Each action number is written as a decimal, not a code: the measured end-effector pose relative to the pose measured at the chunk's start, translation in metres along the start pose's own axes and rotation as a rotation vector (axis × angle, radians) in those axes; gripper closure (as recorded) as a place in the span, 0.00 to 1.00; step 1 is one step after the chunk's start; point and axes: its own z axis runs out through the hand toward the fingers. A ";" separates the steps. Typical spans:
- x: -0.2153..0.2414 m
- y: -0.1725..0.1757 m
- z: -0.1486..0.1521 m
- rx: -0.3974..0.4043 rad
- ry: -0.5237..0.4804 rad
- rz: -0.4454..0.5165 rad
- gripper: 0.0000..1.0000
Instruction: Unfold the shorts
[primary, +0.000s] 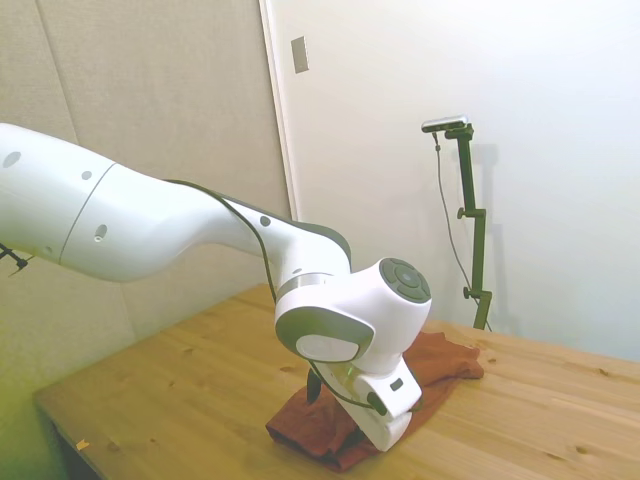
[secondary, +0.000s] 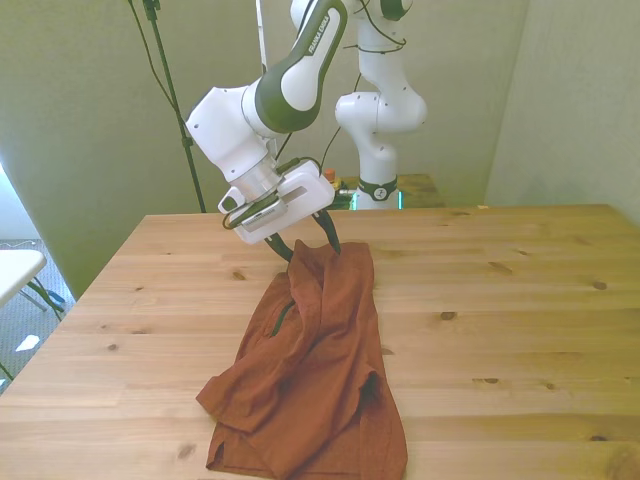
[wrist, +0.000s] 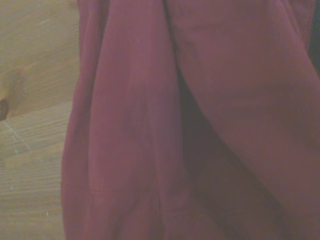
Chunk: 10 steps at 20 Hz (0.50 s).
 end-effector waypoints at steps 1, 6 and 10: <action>0.000 0.002 0.000 0.002 -0.004 0.001 1.00; 0.001 0.012 -0.004 0.017 -0.028 0.018 1.00; 0.004 0.018 -0.007 0.022 -0.023 0.025 1.00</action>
